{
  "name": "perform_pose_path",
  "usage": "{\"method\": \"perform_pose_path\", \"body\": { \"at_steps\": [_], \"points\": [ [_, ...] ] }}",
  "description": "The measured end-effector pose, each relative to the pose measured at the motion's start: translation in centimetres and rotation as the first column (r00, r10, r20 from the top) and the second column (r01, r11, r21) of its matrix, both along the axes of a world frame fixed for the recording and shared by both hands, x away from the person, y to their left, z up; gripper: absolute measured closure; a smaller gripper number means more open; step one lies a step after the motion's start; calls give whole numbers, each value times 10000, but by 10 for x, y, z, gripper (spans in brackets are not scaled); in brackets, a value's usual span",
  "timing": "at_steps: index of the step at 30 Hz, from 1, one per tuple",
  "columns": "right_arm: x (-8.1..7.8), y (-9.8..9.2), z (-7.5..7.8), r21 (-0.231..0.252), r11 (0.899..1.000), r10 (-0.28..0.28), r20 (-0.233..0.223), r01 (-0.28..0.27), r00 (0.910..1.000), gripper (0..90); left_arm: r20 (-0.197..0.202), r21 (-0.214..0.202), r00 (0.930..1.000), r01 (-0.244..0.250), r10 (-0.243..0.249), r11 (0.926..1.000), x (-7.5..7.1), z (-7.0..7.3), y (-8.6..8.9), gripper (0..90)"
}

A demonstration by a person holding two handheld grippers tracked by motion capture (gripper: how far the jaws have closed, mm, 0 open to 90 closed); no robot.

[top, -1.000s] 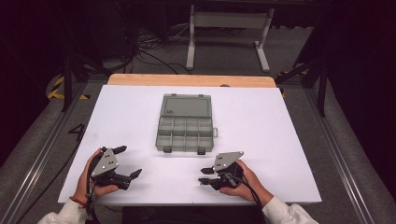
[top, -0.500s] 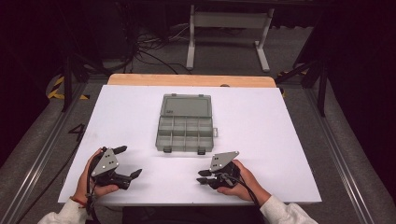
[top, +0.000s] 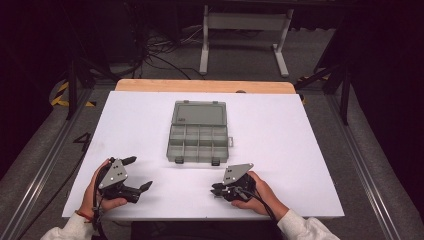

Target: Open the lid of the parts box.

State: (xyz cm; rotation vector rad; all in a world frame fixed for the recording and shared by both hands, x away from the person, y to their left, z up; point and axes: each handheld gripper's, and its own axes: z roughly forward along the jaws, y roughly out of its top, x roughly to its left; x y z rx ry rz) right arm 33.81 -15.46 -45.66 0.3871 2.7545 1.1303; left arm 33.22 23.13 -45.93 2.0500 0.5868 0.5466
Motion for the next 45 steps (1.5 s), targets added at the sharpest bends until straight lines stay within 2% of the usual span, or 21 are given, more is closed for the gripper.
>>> {"method": "perform_pose_path", "body": {
  "at_steps": [1, 4, 15, 31, 45],
  "points": [
    [0, 1, 0, -19, 10000, -19, 32, 19, 10000, 851, -39, -36, 10000, -18, 18, 10000, 0, 0, 0, 52],
    [0, 2, 0, -63, 10000, -15, 97, 16, 10000, 885, -15, -35, 10000, 18, -18, 10000, 0, 0, 0, 53],
    [1, 1, 0, 25, 9999, -171, 151, 171, 9997, 887, -20, -63, 10000, -12, 12, 10000, 0, 0, 0, 53],
    [3, -4, 7, 481, 9981, -407, 338, 391, 9986, 887, 6, -91, 10000, -41, 41, 10000, 0, 1, 1, 54],
    [13, -7, 27, 1071, 9921, -758, 926, 657, 9928, 887, -24, -147, 10000, -64, 63, 9999, 0, 1, 1, 54]
  ]
}}
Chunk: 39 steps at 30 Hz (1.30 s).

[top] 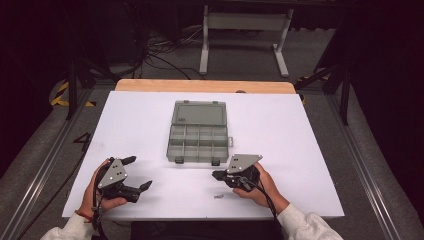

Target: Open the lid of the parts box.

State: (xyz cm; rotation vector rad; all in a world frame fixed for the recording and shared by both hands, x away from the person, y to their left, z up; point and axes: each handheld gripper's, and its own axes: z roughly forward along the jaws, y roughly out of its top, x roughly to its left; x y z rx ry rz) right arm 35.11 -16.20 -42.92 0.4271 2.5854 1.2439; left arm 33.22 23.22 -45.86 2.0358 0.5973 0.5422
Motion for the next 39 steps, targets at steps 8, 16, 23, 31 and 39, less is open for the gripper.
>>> {"method": "perform_pose_path", "body": {
  "at_steps": [8, 16, 23, 31, 39],
  "points": [
    [8, 1, 10, 327, 9994, -152, 191, 145, 9997, 887, -3, -2, 10000, -8, 8, 10000, 0, 0, 0, 54],
    [20, 4, 18, 454, 9983, -387, 497, 365, 9980, 887, -7, -74, 10000, 18, -18, 10000, 0, 0, 0, 54],
    [31, 3, 24, 713, 9959, -605, 612, 561, 9963, 887, -7, -73, 10000, 16, -17, 10000, 0, 0, 0, 54],
    [48, 4, 30, 861, 9925, -926, 706, 864, 9932, 887, -7, -30, 10000, 33, -33, 10000, 0, 0, 0, 54],
    [64, 6, 36, 1111, 9853, -1383, 724, 1298, 9877, 887, 84, -12, 10000, 11, -11, 10000, 0, 0, 0, 58]
  ]
}}
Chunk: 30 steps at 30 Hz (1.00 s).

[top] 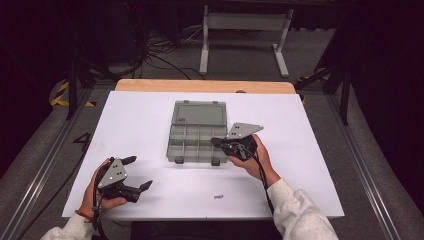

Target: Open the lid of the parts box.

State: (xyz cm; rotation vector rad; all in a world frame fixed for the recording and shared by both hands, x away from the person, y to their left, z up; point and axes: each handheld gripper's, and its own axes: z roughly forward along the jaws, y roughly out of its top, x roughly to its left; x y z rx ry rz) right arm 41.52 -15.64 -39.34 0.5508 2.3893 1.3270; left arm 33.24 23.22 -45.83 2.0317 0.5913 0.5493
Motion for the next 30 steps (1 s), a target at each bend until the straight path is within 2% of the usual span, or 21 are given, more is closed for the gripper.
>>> {"method": "perform_pose_path", "body": {
  "at_steps": [6, 14, 16, 23, 30],
  "points": [
    [9, 4, 0, -66, 9999, -148, 63, 149, 9999, 887, -48, -76, 10000, 25, -25, 10000, 0, 0, 1, 57],
    [28, 9, -1, 176, 9990, -418, -171, 421, 9990, 887, -39, -76, 10000, 88, -88, 9999, 0, 0, 0, 56],
    [32, 11, -3, 32, 9988, -488, -194, 489, 9986, 887, -45, -93, 10000, 78, -78, 9999, 0, 0, 0, 56],
    [45, 14, -8, 162, 9972, -725, -481, 733, 9962, 886, 3, -171, 10000, 68, -68, 9998, 0, 0, 1, 57],
    [54, 24, -11, -3, 9967, -816, -602, 817, 9948, 886, -11, -281, 10000, 48, -49, 9996, 0, 1, 2, 57]
  ]
}}
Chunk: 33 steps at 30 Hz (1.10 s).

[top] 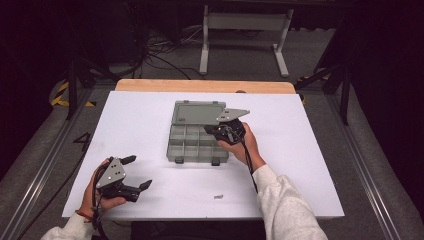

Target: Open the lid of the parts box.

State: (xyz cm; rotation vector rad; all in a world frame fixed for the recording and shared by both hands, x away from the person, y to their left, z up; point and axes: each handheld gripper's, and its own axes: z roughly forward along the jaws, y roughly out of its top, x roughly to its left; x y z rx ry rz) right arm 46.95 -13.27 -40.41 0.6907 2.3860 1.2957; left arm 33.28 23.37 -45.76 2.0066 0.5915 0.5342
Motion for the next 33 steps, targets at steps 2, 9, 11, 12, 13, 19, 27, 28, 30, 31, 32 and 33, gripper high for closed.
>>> {"method": "perform_pose_path", "body": {
  "at_steps": [2, 9, 11, 12, 13, 19, 27, 28, 30, 31, 32, 33],
  "points": [
    [2, 2, -1, -20, 10000, 3, -61, -3, 10000, 886, 22, 0, 10000, 31, -31, 10000, 0, 0, 0, 57],
    [9, 8, -4, -228, 9996, -142, -150, 139, 9998, 886, -40, -70, 10000, 40, -40, 10000, 0, 0, 0, 57],
    [12, 10, -5, -351, 9992, -207, -206, 199, 9996, 885, -54, -78, 10000, 65, -65, 9999, 0, 0, 0, 57],
    [13, 11, -6, -366, 9991, -212, -241, 203, 9995, 886, -50, -76, 10000, 67, -67, 9999, 0, 0, 0, 57],
    [13, 11, -6, -366, 9991, -212, -241, 203, 9995, 886, -50, -76, 10000, 67, -67, 9999, 0, 0, 0, 57],
    [16, 12, -9, -497, 9983, -312, -324, 296, 9990, 885, -70, -103, 10000, 62, -63, 9999, 0, 0, 1, 57],
    [19, 11, -12, -633, 9973, -409, -442, 380, 9982, 886, -100, -124, 9999, 94, -96, 9999, 0, 0, 0, 57],
    [19, 11, -12, -642, 9973, -390, -428, 362, 9983, 886, -113, -124, 9999, 97, -98, 9999, 0, 0, 0, 57],
    [19, 10, -12, -652, 9973, -375, -454, 345, 9983, 886, -118, -115, 9999, 107, -108, 9999, 0, 0, 0, 57],
    [19, 10, -12, -666, 9972, -362, -486, 329, 9982, 886, -119, -110, 9999, 108, -109, 9999, 0, 0, 0, 57],
    [19, 11, -12, -680, 9972, -346, -511, 311, 9981, 886, -118, -112, 9999, 112, -113, 9999, 0, 0, 0, 57],
    [18, 11, -13, -686, 9972, -350, -522, 314, 9980, 886, -120, -107, 9999, 114, -115, 9999, 0, 0, 0, 57]
  ]
}}
